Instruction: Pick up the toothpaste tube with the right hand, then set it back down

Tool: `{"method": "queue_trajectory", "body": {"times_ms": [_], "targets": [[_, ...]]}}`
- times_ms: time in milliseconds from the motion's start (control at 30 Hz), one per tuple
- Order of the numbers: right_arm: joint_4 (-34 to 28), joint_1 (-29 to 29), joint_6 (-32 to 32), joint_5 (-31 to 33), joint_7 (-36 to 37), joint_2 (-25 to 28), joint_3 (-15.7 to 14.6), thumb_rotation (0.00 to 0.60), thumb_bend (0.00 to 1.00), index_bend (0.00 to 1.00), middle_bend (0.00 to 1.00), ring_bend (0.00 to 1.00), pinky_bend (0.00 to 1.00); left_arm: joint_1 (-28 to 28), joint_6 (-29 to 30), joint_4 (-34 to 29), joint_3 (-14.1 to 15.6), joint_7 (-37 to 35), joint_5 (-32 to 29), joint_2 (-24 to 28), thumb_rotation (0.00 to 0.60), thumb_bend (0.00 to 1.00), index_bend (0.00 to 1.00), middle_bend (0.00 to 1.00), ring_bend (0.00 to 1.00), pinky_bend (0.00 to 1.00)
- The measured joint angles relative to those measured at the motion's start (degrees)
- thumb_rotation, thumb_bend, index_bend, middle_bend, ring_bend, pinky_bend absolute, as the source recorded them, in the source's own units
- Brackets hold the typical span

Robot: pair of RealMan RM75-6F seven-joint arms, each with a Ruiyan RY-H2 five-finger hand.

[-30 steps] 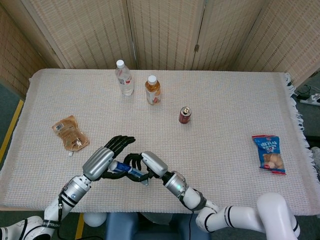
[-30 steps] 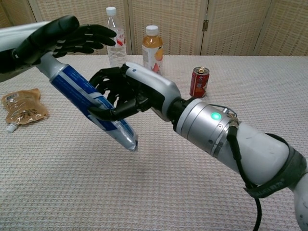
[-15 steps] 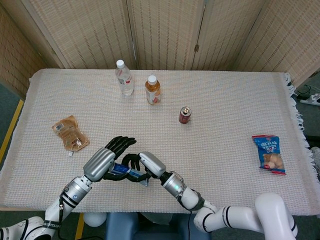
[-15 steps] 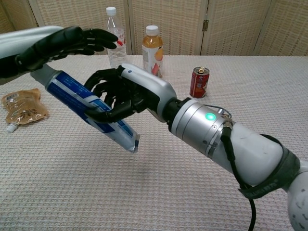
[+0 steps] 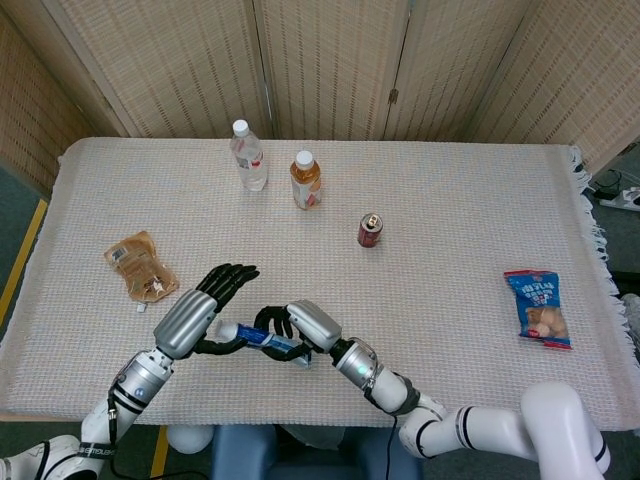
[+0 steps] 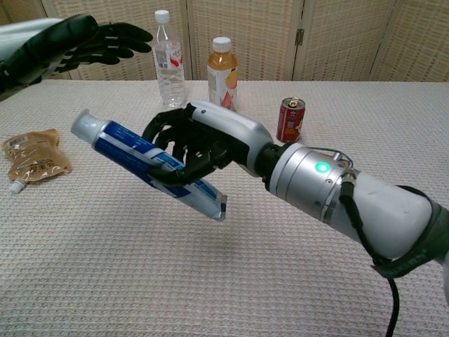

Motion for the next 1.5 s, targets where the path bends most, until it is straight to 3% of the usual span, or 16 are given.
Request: {"method": "queue_trajectory", "body": {"times_ms": [233, 433, 500, 600, 667, 733, 833, 933, 1000, 1033, 1100, 1133, 1200, 1267, 1300, 1500], "targets": [[-0.4, 1.3, -6.2, 2.8, -10.2, 4.1, -0.8, 0.600, 1.00, 0.65, 0.52, 0.59, 0.50, 2.2, 2.7, 2.0, 0.8, 1.5, 0.6, 1.0, 0.000, 0.12, 0.01, 0.08, 0.03, 0.00], [1.6, 2.4, -9.5, 7.7, -25.5, 4.2, -0.8, 0.600, 1.00, 0.53, 0.46, 0.49, 0.39, 4.1, 4.4, 2.9, 1.8, 2.7, 0.8, 1.6, 0.000, 0.12, 0.01, 0.08, 0.03, 0.00], [2.8, 2.7, -10.0, 9.6, -30.1, 3.5, -0.8, 0.600, 1.00, 0.41, 0.38, 0.42, 0.34, 4.5, 4.7, 3.2, 1.9, 2.7, 0.7, 1.7, 0.000, 0.12, 0.01, 0.08, 0.03, 0.00], [3.8, 2.8, -10.2, 11.9, -35.0, 2.6, -0.7, 0.600, 1.00, 0.13, 0.21, 0.27, 0.23, 5.0, 5.1, 3.7, 1.9, 2.4, 0.5, 1.8, 0.000, 0.12, 0.01, 0.08, 0.03, 0.00], [3.6, 2.7, -10.0, 13.6, -37.4, 2.4, -0.5, 0.600, 0.96, 0.02, 0.11, 0.19, 0.18, 5.3, 5.3, 4.3, 1.9, 2.3, 0.1, 1.8, 0.000, 0.12, 0.01, 0.08, 0.03, 0.00], [2.8, 2.4, -9.7, 14.7, -38.6, 2.6, -0.3, 0.600, 0.93, 0.00, 0.06, 0.15, 0.15, 5.5, 5.4, 4.8, 1.8, 2.0, -0.3, 1.9, 0.000, 0.12, 0.01, 0.08, 0.03, 0.00], [0.2, 1.4, -8.0, 14.9, -39.2, 4.0, 0.0, 0.600, 0.93, 0.00, 0.06, 0.16, 0.15, 6.0, 5.7, 5.9, 1.6, 1.6, -1.0, 2.0, 0.000, 0.12, 0.01, 0.08, 0.03, 0.00], [-3.3, -0.2, -5.6, 14.4, -39.4, 7.1, -0.1, 0.600, 0.93, 0.00, 0.10, 0.21, 0.17, 6.8, 6.3, 7.4, 1.3, 1.4, -2.0, 2.3, 0.000, 0.12, 0.01, 0.08, 0.04, 0.00], [-5.9, -1.8, -3.4, 13.8, -39.6, 10.1, -0.3, 0.600, 0.93, 0.08, 0.16, 0.26, 0.21, 7.4, 6.9, 8.4, 1.1, 1.5, -2.8, 2.6, 0.002, 0.12, 0.02, 0.08, 0.04, 0.00], [-7.0, -2.6, -2.2, 13.4, -39.8, 11.5, -0.5, 0.600, 0.93, 0.13, 0.19, 0.28, 0.24, 7.7, 7.1, 8.9, 1.0, 1.5, -3.1, 2.7, 0.019, 0.12, 0.03, 0.08, 0.04, 0.00], [-9.5, -4.8, 1.1, 12.7, -40.3, 14.8, -1.0, 0.600, 0.92, 0.20, 0.26, 0.34, 0.29, 8.3, 7.6, 10.1, 0.7, 1.6, -4.2, 3.0, 0.110, 0.12, 0.05, 0.08, 0.04, 0.00], [-10.6, -5.9, 2.6, 12.3, -40.5, 16.2, -1.2, 0.600, 0.92, 0.21, 0.27, 0.35, 0.30, 8.5, 7.7, 10.5, 0.5, 1.6, -4.8, 3.1, 0.182, 0.12, 0.05, 0.08, 0.04, 0.00], [-13.2, -8.6, 6.2, 11.5, -40.9, 19.7, -2.0, 0.600, 0.92, 0.24, 0.28, 0.36, 0.31, 9.2, 8.0, 11.5, 0.2, 2.0, -6.4, 3.4, 0.395, 0.12, 0.05, 0.08, 0.05, 0.00], [-15.6, -11.3, 9.2, 10.6, -40.9, 23.4, -3.1, 0.600, 0.92, 0.24, 0.28, 0.36, 0.31, 10.0, 8.4, 12.7, -0.1, 2.2, -8.0, 3.7, 0.566, 0.13, 0.07, 0.08, 0.06, 0.00], [-16.5, -12.5, 10.5, 10.1, -40.8, 24.9, -3.6, 0.600, 0.92, 0.24, 0.28, 0.36, 0.31, 10.4, 8.6, 13.2, -0.2, 2.3, -8.4, 3.8, 0.600, 0.15, 0.08, 0.09, 0.07, 0.00], [-19.5, -21.0, 18.8, 6.5, -38.7, 33.9, -7.0, 0.600, 0.92, 0.24, 0.26, 0.35, 0.31, 12.7, 11.0, 17.6, -0.2, 4.2, -9.0, 3.9, 0.600, 0.17, 0.08, 0.10, 0.08, 0.00]]}}
